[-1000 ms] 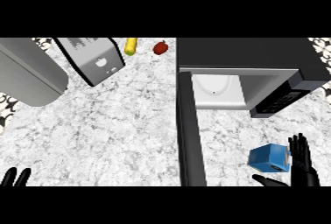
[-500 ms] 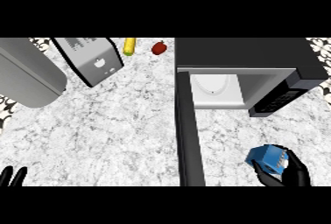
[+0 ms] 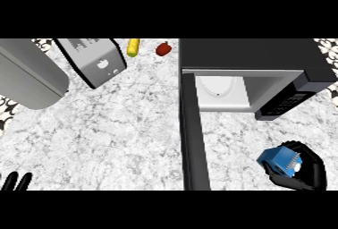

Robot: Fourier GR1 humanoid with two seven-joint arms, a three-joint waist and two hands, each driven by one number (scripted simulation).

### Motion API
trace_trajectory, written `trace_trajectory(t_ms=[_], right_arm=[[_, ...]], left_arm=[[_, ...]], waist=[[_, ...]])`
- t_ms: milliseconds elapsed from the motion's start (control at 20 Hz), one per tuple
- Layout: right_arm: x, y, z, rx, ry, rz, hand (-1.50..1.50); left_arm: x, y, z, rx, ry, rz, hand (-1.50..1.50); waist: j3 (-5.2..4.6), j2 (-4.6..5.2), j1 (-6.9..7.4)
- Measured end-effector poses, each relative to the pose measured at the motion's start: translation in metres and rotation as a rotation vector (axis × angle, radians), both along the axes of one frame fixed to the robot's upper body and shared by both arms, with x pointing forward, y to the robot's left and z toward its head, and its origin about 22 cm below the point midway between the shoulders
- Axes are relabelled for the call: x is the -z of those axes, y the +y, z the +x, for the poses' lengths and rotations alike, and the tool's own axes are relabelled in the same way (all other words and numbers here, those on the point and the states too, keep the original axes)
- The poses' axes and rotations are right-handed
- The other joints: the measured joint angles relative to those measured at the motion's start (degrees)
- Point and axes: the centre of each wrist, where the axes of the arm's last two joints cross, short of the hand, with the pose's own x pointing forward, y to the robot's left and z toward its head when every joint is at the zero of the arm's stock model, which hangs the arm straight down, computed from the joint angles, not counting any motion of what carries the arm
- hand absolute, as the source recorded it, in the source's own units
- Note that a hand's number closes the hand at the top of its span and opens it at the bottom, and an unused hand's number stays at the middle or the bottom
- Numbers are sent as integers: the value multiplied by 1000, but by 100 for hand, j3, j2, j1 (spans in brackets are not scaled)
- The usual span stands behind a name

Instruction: Pick up the milk, place it into the microwave and close the microwave

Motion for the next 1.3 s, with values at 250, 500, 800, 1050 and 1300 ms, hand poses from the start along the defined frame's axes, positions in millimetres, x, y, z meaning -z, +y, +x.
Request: trace_trajectory(t_ms=[250,500,800,1050,1300], right_arm=[[-9,-8,16,-76,2,3,150],[-26,6,19,-171,-17,37,150],[-63,40,26,-250,-61,30,150],[-92,56,38,-234,-67,-44,150],[-115,79,70,-208,-38,-96,150]], left_arm=[[-3,7,-1,5,-4,-9,-150],[0,7,-4,1,-1,-7,-150],[4,6,-3,-10,-3,-18,-150],[4,11,-4,-14,8,-21,-150],[4,17,-3,-15,11,-17,-150]], waist=[[0,0,0],[-6,-15,-30],[-9,-18,-56],[-6,-12,-35],[-5,-4,-3]])
